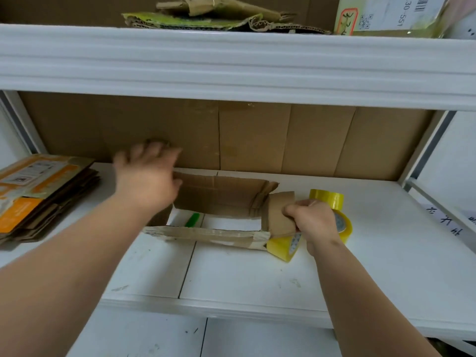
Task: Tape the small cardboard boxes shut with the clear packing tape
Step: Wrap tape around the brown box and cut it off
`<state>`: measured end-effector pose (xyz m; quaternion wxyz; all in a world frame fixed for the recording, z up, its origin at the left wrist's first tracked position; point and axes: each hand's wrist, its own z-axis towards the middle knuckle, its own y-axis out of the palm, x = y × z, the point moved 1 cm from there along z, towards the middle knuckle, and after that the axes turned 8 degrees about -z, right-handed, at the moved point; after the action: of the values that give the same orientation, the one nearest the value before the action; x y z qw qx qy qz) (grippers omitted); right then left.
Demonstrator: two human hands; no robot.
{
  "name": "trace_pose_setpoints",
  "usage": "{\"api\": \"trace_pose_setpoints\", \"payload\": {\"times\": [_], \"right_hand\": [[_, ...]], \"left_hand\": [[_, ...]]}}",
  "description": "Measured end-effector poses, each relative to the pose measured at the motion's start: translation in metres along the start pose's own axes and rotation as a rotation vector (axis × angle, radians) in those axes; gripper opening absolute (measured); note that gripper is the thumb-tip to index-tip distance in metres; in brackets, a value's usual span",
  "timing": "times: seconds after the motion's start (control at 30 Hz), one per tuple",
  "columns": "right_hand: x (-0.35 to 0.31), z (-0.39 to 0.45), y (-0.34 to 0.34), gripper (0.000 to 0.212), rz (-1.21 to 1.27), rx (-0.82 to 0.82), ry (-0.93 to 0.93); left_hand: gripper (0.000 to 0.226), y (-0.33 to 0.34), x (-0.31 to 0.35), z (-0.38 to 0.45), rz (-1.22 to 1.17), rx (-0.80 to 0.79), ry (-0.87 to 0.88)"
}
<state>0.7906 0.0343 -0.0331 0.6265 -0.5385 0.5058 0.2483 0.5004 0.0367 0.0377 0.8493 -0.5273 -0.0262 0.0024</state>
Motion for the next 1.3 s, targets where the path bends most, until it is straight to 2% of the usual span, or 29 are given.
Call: {"api": "trace_pose_setpoints", "payload": {"times": [0.03,0.1,0.17,0.23,0.37,0.47,0.5,0.57,0.6,0.67,0.73,0.8,0.87,1.0,1.07,1.17,1.23,1.3], "right_hand": [[0.000,0.002,-0.001,0.033,-0.006,0.009,0.002],[-0.003,0.005,0.000,0.021,-0.029,0.009,-0.023],[-0.009,0.005,0.005,0.018,-0.040,-0.003,-0.048],[-0.013,0.004,0.009,0.027,-0.002,-0.007,-0.063],[-0.014,0.007,0.009,0.017,0.311,-0.161,0.019],[-0.009,0.011,0.010,0.016,0.353,-0.282,-0.017],[-0.005,0.011,0.011,0.020,0.385,-0.324,-0.035],[0.001,0.012,0.012,0.061,0.489,-0.432,-0.033],[0.003,0.011,0.012,0.075,0.498,-0.466,-0.047],[0.007,0.012,0.016,0.080,0.470,-0.494,-0.089],[0.008,0.013,0.020,0.079,0.426,-0.480,-0.105],[0.004,0.016,0.023,0.082,0.368,-0.445,-0.101],[0.000,0.018,0.022,0.080,0.327,-0.421,-0.075],[-0.003,0.027,0.022,0.056,0.475,-0.406,0.077],[-0.009,0.028,0.024,0.055,0.311,-0.335,0.047],[-0.018,0.030,0.030,0.072,0.051,-0.282,-0.013],[-0.021,0.031,0.032,0.079,-0.029,-0.263,-0.023],[-0.023,0.032,0.033,0.083,-0.088,-0.238,-0.035]], "left_hand": [[0.071,0.000,-0.015,-0.002,-0.012,-0.007,-0.099],[0.070,0.003,-0.034,-0.006,-0.183,-0.156,-0.294],[0.049,0.012,-0.037,-0.011,-0.531,-0.334,-0.485],[0.028,0.015,-0.032,-0.014,-0.777,-0.352,-0.618],[0.018,0.010,-0.023,-0.003,-0.811,-0.294,-0.573],[0.037,0.007,-0.019,0.008,-0.675,-0.358,-0.546],[0.043,0.009,-0.020,0.010,-0.584,-0.406,-0.518],[0.043,0.012,-0.021,0.012,-0.376,-0.492,-0.406],[0.039,0.015,-0.022,0.013,-0.288,-0.518,-0.342],[0.032,0.017,-0.022,0.013,-0.173,-0.546,-0.222],[0.025,0.018,-0.020,0.011,-0.157,-0.539,-0.150],[0.024,0.017,-0.016,0.008,-0.234,-0.530,-0.155],[0.035,0.015,-0.015,0.003,-0.408,-0.537,-0.246],[0.055,0.015,-0.020,-0.004,-0.826,-0.513,-0.497],[0.058,0.017,-0.022,-0.006,-0.929,-0.509,-0.555],[0.062,0.020,-0.026,-0.008,-0.998,-0.487,-0.616],[0.055,0.023,-0.031,-0.008,-1.064,-0.460,-0.653],[0.033,0.027,-0.035,-0.010,-1.105,-0.424,-0.621]]}}
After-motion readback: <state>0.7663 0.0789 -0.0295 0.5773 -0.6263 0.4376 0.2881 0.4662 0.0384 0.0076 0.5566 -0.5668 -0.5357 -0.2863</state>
